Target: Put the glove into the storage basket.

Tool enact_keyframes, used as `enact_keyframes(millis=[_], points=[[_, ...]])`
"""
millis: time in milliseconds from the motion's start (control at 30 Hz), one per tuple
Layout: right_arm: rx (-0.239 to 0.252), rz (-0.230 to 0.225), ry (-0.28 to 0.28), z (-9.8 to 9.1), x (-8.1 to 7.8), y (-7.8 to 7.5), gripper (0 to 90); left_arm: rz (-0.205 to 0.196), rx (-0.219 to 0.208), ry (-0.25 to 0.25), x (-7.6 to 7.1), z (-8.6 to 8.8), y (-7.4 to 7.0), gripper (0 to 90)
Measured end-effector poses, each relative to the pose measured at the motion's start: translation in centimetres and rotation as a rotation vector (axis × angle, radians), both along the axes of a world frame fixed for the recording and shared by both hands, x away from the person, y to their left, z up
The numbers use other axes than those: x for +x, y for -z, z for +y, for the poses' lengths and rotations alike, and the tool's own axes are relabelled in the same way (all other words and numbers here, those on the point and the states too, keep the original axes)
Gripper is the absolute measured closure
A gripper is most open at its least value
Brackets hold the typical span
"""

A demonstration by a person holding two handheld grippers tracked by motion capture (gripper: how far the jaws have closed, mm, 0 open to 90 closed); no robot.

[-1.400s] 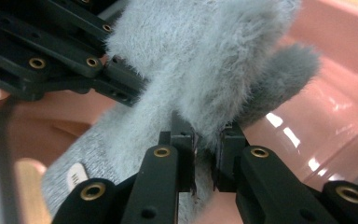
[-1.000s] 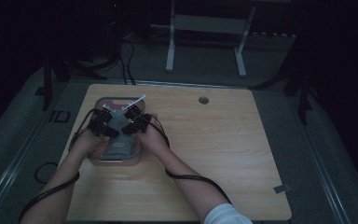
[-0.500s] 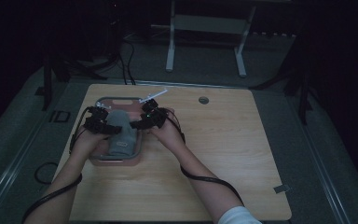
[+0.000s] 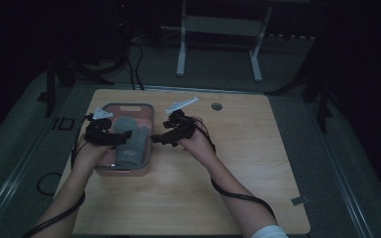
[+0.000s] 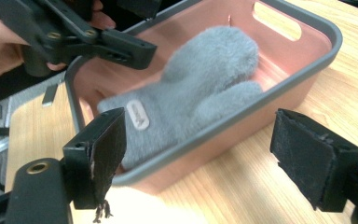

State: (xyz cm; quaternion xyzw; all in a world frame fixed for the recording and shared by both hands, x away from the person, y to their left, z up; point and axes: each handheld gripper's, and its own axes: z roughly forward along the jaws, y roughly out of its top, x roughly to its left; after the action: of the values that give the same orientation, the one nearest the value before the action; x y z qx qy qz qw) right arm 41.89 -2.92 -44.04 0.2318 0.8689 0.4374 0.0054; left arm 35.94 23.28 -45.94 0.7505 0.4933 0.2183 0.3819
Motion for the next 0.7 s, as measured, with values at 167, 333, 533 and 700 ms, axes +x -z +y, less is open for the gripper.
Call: enact_keyframes(millis=[167, 333, 533, 700], points=[[0.001, -0.011, -0.02, -1.2, -0.8, 0.3, 18.3, -0.023, -0.011, 0.07, -1.9, -1.7, -0.1, 15.0], [0.001, -0.02, -0.03, -2.4, -1.5, 0.8, 18.3, -0.05, -0.039, 0.128, -3.6, -3.1, -0.3, 15.1], [-0.004, -0.034, -0.031, -5.1, -2.8, 1.9, 18.3, -0.093, -0.065, 0.23, -6.3, -5.4, -0.6, 15.0], [-0.006, -0.035, -0.022, -7.2, -3.7, 2.6, 18.2, -0.106, -0.084, 0.308, -7.8, -7.1, -0.1, 15.0]])
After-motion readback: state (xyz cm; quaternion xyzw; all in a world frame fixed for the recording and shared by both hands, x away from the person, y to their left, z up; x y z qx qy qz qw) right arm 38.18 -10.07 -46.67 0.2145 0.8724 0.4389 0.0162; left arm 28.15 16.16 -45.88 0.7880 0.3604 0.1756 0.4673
